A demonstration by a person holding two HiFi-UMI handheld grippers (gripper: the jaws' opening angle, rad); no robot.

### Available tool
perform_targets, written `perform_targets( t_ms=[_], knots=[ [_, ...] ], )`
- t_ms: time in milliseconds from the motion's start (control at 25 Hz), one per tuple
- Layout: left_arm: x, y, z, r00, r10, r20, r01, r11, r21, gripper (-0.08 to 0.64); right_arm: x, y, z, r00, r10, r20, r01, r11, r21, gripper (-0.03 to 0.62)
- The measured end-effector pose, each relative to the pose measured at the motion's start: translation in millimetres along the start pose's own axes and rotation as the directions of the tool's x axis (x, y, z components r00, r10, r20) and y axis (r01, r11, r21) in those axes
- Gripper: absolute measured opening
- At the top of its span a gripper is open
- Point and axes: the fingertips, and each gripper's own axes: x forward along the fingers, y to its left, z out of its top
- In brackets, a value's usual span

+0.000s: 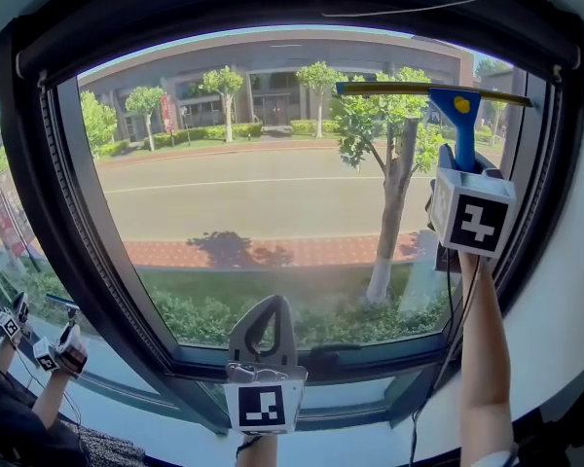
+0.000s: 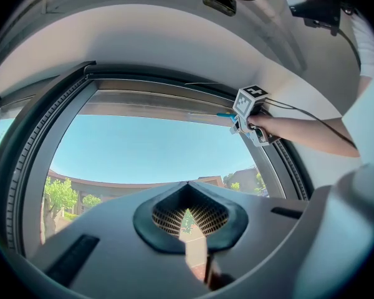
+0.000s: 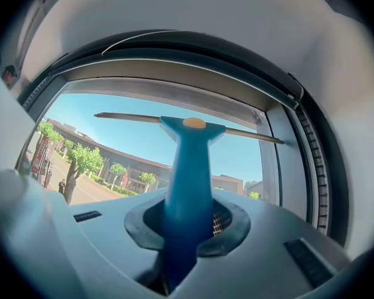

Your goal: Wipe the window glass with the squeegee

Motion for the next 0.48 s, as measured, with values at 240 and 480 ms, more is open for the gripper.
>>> perform_targets(
  t_ms=[240,480],
  knots=[
    [-2,-1,-4,1.0,-0.006,-0.012,0.006,1.0,-0.013,-0.008,-3,2,-13,1.0,0.002,-0.018,-0.002,1.0,0.006,0.072],
    [-5,-3,-3,1.0,-0.016,-0.014,0.016,1.0,-0.015,-0.009,-7,3,-25,0.999,0.0,-0.041,0.0,1.0,0.002,0.072]
  ],
)
